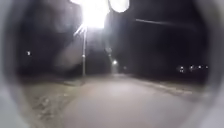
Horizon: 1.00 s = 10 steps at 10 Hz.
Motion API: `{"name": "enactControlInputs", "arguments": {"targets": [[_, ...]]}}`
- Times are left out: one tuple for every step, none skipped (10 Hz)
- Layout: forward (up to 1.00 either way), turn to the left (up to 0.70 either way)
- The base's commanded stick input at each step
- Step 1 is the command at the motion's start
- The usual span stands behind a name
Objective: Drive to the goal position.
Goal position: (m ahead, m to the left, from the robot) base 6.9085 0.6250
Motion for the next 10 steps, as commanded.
{"name": "enactControlInputs", "arguments": {"targets": [[1.0,0.0],[1.0,0.0],[1.0,0.0],[1.0,0.0],[1.0,0.0],[1.0,0.0],[1.0,0.0],[1.0,0.0],[1.0,0.0],[1.0,0.0]]}}
